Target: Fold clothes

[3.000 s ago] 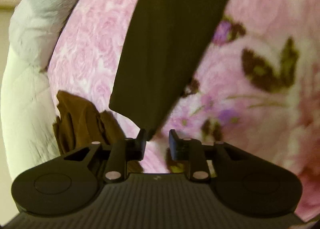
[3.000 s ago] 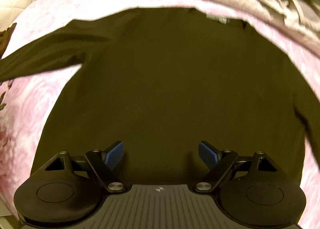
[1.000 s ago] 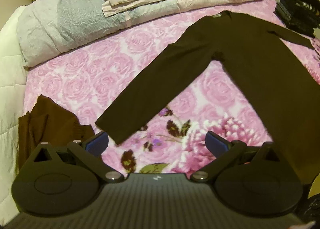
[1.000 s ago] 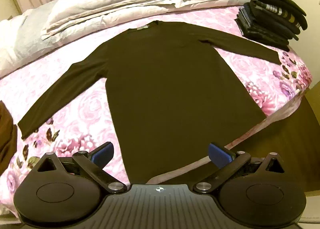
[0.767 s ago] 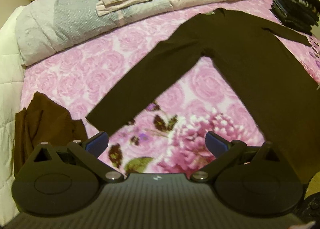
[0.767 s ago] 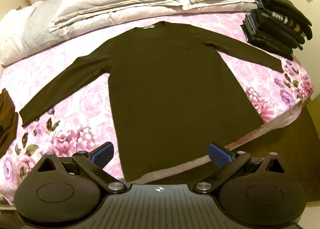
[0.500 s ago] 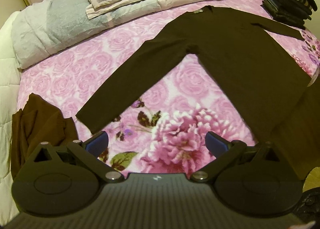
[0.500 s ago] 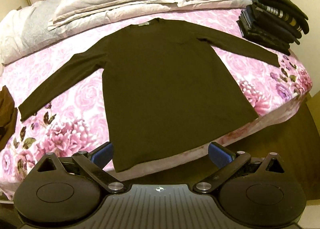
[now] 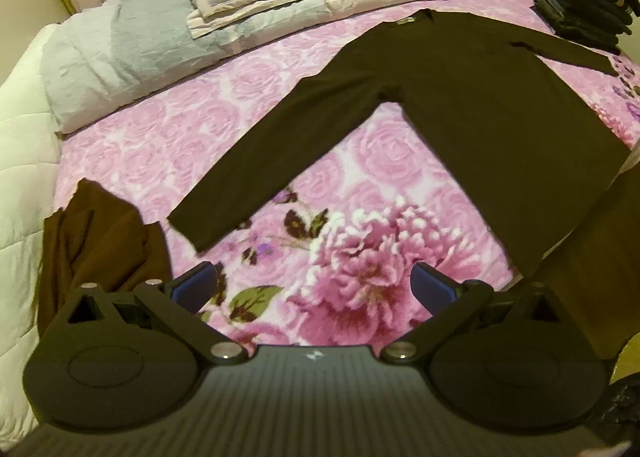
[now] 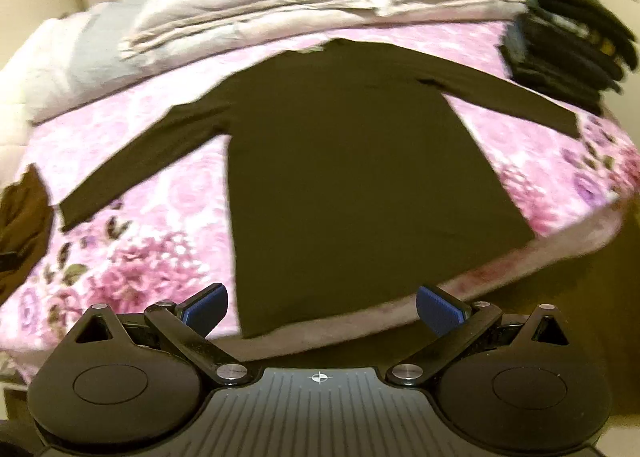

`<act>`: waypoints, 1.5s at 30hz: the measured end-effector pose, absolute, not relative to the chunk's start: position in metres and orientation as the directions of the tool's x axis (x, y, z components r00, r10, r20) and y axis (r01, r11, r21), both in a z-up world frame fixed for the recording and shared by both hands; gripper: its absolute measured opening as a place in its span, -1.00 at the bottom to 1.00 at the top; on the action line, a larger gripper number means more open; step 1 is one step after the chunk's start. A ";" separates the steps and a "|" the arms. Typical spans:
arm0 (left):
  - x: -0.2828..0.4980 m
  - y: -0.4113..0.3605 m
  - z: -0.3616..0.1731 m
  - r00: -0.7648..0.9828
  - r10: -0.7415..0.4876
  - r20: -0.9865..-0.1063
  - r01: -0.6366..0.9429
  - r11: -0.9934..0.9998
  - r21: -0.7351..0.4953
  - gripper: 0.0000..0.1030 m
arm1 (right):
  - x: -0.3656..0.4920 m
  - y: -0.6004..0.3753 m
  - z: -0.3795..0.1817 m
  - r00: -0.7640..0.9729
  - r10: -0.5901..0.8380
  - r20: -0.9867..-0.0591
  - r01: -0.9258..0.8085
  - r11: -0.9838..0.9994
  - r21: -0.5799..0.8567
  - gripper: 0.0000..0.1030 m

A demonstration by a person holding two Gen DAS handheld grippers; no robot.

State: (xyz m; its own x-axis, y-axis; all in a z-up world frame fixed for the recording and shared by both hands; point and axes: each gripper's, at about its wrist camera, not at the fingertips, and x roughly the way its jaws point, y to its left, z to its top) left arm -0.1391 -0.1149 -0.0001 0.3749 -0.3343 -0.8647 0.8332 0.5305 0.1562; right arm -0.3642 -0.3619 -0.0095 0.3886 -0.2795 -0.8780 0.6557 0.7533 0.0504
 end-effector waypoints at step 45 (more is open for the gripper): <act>0.098 -0.048 -0.132 0.340 -0.219 -0.914 0.713 0.694 0.099 0.97 | 0.111 -0.213 -0.193 0.698 0.071 -0.713 -0.278 0.944 -0.177 -0.94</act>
State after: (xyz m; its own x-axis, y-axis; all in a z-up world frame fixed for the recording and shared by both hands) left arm 0.0981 -0.0483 -0.1318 0.3404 -0.2193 -0.9144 0.7129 0.6943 0.0989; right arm 0.1110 -0.2131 -0.1928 0.6977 0.0714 -0.7128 -0.2778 0.9441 -0.1773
